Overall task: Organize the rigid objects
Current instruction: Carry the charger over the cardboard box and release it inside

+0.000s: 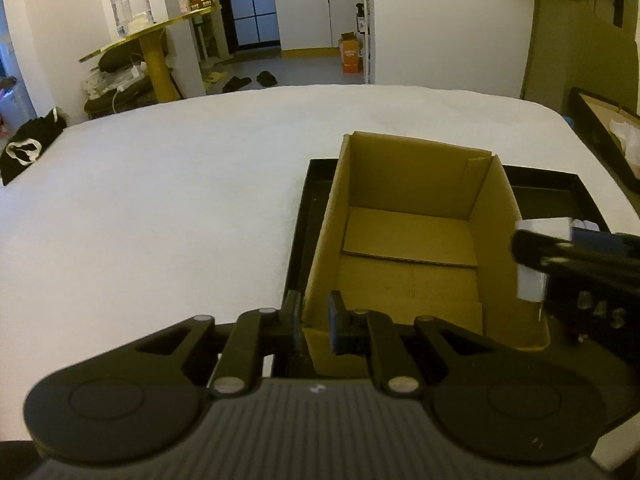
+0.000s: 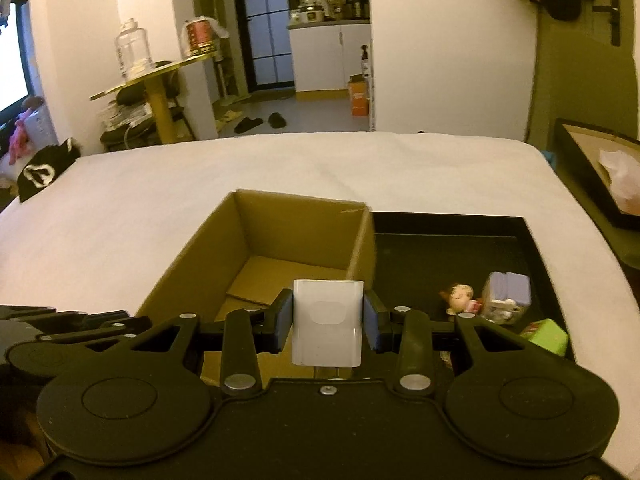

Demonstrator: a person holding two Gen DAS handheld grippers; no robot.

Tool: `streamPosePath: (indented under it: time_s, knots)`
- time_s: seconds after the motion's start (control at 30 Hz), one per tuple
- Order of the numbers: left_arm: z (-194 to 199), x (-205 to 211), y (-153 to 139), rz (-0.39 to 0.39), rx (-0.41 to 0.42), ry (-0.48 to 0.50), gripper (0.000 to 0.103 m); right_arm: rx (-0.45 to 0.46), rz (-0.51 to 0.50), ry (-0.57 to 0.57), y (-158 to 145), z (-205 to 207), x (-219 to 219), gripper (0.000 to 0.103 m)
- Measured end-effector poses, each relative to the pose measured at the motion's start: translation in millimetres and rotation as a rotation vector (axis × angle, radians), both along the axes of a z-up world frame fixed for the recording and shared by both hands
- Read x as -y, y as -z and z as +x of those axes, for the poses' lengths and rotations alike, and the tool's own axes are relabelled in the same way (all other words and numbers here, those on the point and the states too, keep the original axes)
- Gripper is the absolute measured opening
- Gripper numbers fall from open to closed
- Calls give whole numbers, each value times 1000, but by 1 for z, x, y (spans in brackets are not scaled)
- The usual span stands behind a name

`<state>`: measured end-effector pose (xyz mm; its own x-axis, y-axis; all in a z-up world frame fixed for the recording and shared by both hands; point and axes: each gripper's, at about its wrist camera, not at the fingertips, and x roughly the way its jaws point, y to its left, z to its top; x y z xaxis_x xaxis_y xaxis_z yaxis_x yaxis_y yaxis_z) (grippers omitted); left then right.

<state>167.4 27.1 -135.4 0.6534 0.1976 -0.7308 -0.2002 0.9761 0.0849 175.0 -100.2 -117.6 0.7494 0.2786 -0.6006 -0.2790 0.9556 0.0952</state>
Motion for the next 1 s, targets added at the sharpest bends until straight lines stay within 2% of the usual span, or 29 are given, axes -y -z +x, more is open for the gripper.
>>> streamPosePath:
  time_s: [0.13,0.4,0.6,1.0]
  knots:
    - [0,-5,0,-52,-3,8,12,-8,-1,-31,3,3,-9,36]
    - [1,-6,2,-66,-9,5,12,-32,2,-62,8,11,-16,37]
    - [4,-9,4,-81,-18,-2,12,-72,117,-94,7,19,-11,40]
    - [6,-2,5,-48,-27,0,12,-79,155,-53,3,10,17,45]
